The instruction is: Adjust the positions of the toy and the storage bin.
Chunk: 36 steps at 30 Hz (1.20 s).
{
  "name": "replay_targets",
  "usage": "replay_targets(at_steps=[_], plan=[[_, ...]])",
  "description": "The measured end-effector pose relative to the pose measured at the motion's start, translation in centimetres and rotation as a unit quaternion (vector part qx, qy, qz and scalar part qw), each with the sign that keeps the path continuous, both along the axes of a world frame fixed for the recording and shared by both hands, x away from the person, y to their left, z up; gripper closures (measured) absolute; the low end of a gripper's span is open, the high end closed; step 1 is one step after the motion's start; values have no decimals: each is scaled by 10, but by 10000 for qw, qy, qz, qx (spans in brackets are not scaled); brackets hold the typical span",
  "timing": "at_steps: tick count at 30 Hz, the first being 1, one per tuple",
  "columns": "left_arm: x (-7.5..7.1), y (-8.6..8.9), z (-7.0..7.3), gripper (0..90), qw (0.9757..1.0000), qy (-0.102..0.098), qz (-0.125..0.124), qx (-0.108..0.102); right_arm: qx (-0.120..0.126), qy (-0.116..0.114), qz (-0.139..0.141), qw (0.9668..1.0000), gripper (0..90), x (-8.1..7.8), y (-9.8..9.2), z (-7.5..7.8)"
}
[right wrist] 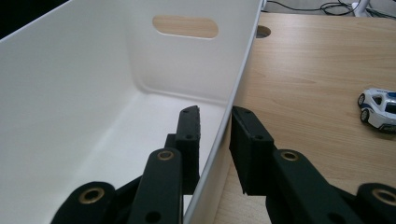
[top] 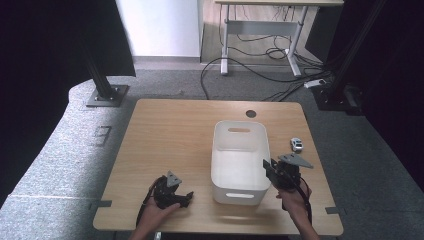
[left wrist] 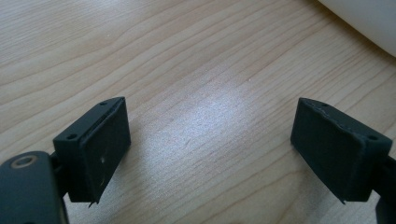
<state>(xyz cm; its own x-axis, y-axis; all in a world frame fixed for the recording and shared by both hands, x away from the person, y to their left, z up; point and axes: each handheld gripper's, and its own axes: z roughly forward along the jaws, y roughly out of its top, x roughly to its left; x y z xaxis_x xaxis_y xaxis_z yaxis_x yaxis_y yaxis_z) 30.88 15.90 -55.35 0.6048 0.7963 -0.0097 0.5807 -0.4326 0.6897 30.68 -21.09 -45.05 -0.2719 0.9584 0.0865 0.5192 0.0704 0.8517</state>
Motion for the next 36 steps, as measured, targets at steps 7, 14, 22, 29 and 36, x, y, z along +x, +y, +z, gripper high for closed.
replay_targets(at_steps=[7,14,22,29,36], plan=[[0,0,0,122,10000,2,-5,7,28,-14,22,10000,729,2,6,0],[0,0,0,122,10000,1,-1,1,-17,-16,51,10000,729,5,14,0],[0,0,0,122,10000,4,-4,5,6,-19,70,10000,726,6,18,0],[0,0,0,122,10000,1,-4,6,21,-22,91,10000,725,8,23,-1],[0,0,0,122,10000,1,-3,4,28,-33,93,9999,722,7,26,-1]])
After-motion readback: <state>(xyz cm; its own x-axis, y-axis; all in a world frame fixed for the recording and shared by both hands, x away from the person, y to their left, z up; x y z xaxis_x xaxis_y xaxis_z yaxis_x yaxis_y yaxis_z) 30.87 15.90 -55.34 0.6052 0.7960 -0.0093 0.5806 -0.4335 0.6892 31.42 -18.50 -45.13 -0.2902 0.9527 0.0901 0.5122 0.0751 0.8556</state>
